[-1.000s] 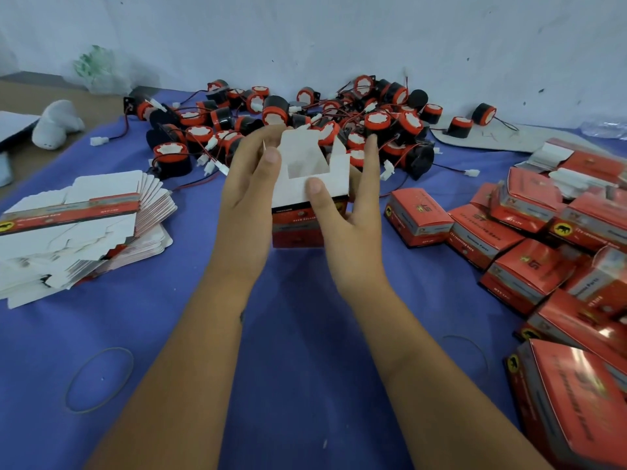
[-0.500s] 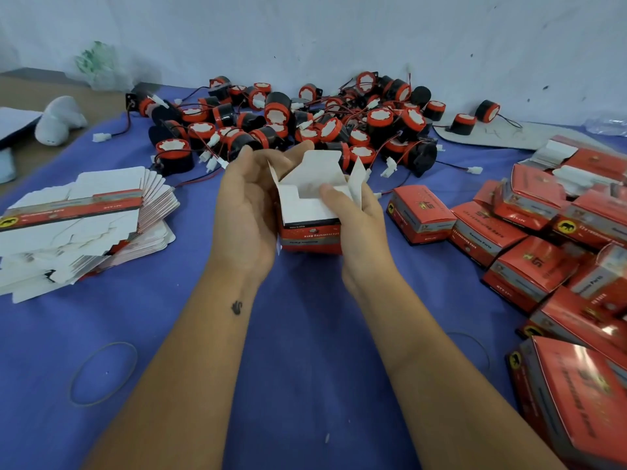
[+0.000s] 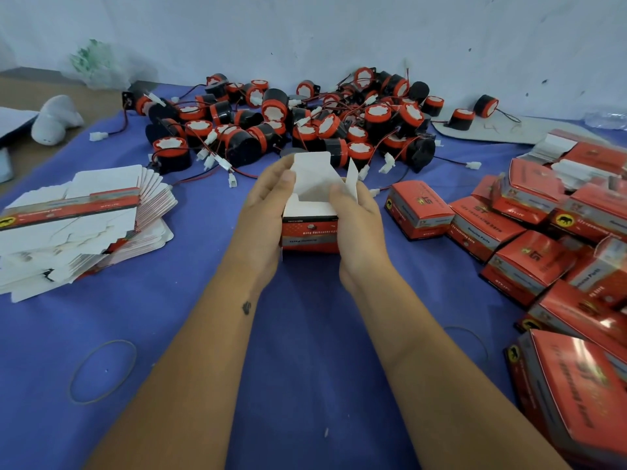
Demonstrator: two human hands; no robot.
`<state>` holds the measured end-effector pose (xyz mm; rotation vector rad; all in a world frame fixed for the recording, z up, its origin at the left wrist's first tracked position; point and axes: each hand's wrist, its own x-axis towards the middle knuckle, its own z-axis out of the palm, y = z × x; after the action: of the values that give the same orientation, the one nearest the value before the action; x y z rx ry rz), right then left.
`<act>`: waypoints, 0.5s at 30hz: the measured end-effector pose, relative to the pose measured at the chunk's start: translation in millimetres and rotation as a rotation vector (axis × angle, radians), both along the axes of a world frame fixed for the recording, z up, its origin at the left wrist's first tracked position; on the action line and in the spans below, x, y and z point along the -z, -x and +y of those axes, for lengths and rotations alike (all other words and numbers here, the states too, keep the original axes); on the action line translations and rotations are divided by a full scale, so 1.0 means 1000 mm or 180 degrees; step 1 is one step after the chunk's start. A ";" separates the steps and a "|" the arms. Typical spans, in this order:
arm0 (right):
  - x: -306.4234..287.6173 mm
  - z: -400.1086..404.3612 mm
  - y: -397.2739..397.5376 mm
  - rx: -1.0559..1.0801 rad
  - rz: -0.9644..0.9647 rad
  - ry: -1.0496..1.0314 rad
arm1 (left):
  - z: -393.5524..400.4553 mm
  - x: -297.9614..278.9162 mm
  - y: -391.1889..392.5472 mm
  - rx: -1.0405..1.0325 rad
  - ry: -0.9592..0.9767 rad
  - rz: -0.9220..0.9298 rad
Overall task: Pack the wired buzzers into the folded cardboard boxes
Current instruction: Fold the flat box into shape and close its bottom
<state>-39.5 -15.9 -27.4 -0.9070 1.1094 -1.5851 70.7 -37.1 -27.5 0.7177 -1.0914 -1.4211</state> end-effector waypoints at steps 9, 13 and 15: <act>-0.003 -0.002 0.000 0.0512 -0.0062 -0.0214 | 0.006 -0.002 -0.001 0.0465 0.0098 -0.0015; -0.002 -0.001 -0.003 0.0749 -0.0237 -0.0155 | 0.007 -0.003 0.000 0.0551 0.0203 -0.0139; -0.002 -0.001 -0.004 0.0792 -0.0310 -0.0128 | 0.007 -0.003 0.000 0.0590 0.0316 -0.0195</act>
<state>-35.5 -16.6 -25.7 -0.6773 1.2166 -1.7819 70.8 -29.8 -24.5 0.6044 -1.2942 -1.4970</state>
